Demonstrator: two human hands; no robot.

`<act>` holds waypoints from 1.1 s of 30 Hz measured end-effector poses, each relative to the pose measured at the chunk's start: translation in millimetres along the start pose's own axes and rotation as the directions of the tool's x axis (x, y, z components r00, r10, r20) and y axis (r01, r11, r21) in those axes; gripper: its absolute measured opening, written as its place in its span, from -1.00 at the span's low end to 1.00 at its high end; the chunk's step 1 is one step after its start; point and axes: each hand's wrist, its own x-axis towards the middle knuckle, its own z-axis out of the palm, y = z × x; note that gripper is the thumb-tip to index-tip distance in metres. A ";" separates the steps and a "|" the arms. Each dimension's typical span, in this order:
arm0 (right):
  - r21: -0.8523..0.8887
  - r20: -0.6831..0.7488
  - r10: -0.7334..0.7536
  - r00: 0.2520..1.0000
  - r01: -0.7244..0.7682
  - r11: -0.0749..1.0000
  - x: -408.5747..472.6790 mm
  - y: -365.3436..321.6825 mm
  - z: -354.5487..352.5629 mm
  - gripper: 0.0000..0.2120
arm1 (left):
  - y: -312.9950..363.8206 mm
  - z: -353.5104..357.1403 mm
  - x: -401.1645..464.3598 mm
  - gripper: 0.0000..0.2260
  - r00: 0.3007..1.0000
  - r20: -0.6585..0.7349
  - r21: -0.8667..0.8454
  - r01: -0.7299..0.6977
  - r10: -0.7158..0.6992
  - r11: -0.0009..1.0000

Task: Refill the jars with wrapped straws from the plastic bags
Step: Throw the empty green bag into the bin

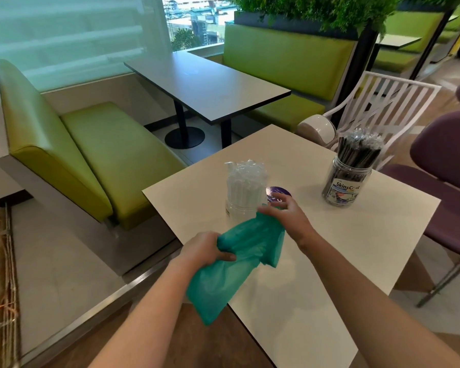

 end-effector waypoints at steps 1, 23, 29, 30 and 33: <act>-0.120 0.059 0.017 0.998 -0.010 0.993 -0.2 -2.3 0.4 -0.36 | 0.6 0.8 -0.4 -0.66 1.000 -0.007 0.019 0.000 0.000 1.000; -0.015 0.341 0.237 0.910 -0.247 0.969 -4.8 37.6 3.1 -0.48 | 2.1 10.9 3.1 -0.75 0.993 -0.094 -0.288 -0.099 0.075 0.953; 0.209 0.108 0.211 0.972 -0.229 0.951 12.8 20.6 -23.6 -0.81 | -6.9 12.2 8.0 -0.71 0.992 -0.116 -0.238 -0.068 0.041 0.969; 0.265 0.009 0.184 0.983 -0.180 0.947 14.5 16.4 -26.3 -0.81 | -8.1 12.6 8.7 -0.71 0.993 -0.117 -0.232 -0.060 0.034 0.971; 0.444 -0.242 0.075 0.967 0.041 0.895 19.2 10.4 -28.4 -0.80 | -10.4 13.6 10.3 -0.73 0.994 -0.109 -0.224 -0.046 0.021 0.974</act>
